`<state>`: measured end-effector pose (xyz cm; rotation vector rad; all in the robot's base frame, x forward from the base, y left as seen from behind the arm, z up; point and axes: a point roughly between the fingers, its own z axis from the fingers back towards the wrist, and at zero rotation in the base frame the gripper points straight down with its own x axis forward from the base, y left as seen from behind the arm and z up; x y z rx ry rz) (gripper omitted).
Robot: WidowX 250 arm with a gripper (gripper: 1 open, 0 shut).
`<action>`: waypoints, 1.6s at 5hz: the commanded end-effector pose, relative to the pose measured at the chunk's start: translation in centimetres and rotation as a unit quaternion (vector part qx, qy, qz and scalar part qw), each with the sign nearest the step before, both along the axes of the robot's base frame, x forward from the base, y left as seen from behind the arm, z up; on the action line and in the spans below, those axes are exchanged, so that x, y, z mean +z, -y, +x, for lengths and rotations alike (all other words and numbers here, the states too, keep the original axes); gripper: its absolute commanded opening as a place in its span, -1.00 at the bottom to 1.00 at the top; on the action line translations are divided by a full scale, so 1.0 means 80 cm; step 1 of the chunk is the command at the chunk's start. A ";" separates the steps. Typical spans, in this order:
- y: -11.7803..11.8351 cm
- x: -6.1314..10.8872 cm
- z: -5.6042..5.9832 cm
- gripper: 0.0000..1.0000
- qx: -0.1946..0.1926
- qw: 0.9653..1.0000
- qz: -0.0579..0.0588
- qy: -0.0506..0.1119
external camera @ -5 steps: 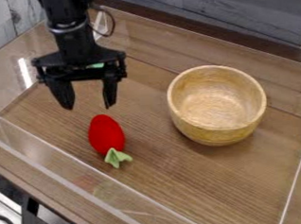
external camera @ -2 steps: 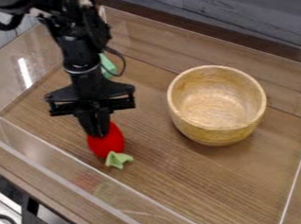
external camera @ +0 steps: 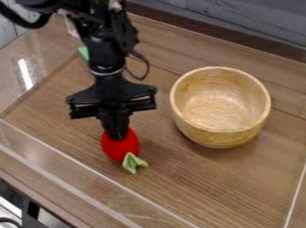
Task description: Move the red object to the left side of the table
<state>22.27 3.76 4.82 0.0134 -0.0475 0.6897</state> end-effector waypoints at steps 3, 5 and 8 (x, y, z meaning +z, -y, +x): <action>-0.009 0.014 0.031 -1.00 -0.041 0.999 0.002 0.005; -0.004 0.000 0.040 1.00 -0.015 1.000 -0.004 -0.001; -0.047 -0.013 0.026 -1.00 0.012 1.000 -0.004 -0.010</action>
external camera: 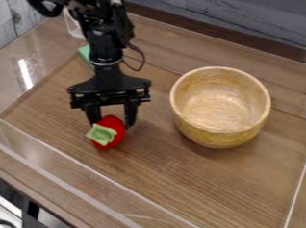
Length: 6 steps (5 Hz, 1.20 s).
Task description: Move the red object to the left side of the table
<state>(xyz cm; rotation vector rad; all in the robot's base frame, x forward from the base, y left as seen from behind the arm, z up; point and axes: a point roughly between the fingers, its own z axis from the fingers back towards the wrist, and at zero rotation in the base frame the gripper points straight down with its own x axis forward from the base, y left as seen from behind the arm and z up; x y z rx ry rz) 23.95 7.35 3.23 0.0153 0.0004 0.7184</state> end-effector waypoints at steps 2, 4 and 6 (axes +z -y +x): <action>0.009 0.010 -0.017 1.00 -0.043 0.999 -0.004 0.008; 0.005 0.036 -0.022 -1.00 -0.044 0.999 -0.012 0.029; -0.044 0.063 -0.033 -1.00 -0.023 0.998 -0.020 0.053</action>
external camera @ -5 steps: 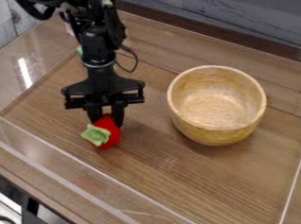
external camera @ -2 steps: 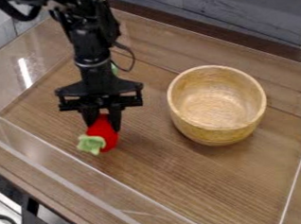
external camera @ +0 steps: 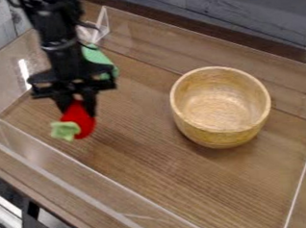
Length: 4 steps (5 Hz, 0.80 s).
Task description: Move the red object to the left side of the table
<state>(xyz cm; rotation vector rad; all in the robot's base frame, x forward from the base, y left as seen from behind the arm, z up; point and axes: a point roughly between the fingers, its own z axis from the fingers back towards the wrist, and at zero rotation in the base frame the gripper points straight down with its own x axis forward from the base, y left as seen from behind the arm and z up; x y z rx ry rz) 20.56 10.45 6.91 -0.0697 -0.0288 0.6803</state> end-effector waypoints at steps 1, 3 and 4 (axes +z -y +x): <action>-0.022 0.011 -0.001 -1.00 -0.018 0.999 0.013 0.022; -0.022 -0.005 -0.006 -1.00 -0.009 1.000 0.013 0.011; -0.014 -0.007 -0.001 -1.00 -0.023 1.000 0.013 0.008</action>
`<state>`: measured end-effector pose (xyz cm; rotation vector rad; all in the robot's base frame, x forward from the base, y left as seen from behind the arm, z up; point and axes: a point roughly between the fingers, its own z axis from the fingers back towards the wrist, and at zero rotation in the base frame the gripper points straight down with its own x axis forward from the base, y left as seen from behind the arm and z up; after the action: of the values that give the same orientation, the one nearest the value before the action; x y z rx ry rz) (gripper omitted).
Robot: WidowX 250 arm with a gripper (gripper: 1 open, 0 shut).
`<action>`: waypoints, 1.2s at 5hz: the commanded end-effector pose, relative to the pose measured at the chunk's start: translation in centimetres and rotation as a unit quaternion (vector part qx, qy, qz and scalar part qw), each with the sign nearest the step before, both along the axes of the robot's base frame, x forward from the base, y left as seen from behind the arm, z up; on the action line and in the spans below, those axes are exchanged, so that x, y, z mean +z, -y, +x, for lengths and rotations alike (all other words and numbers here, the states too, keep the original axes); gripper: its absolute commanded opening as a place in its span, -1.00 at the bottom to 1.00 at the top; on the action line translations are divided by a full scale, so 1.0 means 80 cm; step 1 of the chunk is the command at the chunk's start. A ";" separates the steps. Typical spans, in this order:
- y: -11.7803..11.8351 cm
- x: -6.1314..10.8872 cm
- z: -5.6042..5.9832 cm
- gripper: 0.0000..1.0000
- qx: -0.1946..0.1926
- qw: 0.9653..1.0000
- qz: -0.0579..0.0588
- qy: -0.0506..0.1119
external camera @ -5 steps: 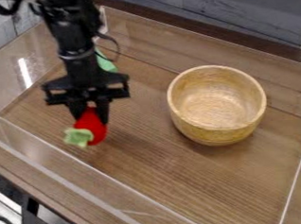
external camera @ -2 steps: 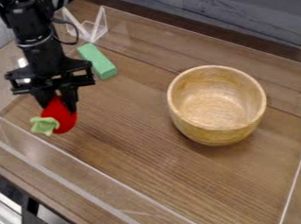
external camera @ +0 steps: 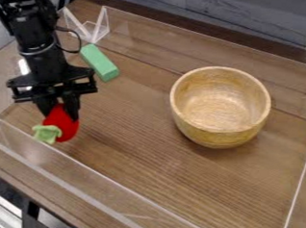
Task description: Move the red object to the left side of the table
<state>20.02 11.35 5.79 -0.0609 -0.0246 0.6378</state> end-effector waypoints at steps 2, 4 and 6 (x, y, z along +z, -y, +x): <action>0.003 0.010 0.008 -1.00 -0.040 0.999 0.007 0.005; 0.005 0.016 0.012 -1.00 -0.074 0.997 0.003 0.001; 0.000 0.007 0.020 -1.00 -0.097 0.995 -0.002 -0.003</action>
<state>20.76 10.77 5.30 -0.0774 0.0412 0.4457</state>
